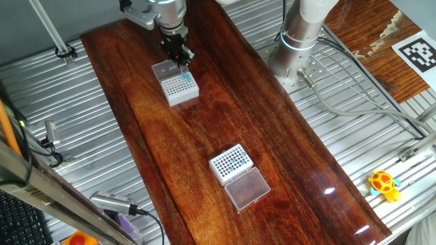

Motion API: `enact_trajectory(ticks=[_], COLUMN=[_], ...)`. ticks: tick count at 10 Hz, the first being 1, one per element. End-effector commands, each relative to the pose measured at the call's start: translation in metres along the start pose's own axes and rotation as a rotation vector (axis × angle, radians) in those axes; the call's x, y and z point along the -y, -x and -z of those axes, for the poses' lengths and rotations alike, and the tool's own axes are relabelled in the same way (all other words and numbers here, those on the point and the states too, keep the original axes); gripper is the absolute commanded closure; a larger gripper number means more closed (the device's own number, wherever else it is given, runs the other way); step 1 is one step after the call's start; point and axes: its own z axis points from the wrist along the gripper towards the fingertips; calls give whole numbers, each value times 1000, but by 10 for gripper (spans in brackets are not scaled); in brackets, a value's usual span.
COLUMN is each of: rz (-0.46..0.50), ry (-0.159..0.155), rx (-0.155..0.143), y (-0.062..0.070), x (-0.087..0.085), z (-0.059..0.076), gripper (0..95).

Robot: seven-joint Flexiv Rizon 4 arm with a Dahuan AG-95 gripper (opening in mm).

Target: Transfer all medium pipette tips from one holder to another

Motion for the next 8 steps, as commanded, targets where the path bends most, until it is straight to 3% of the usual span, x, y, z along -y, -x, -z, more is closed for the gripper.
enact_trajectory(ticks=[1,8], rz=[-3,-7], ry=[-3,-7], rx=[4,4], y=[-1,-3], x=[-1,-3], z=[-6,-14], gripper=[950,950])
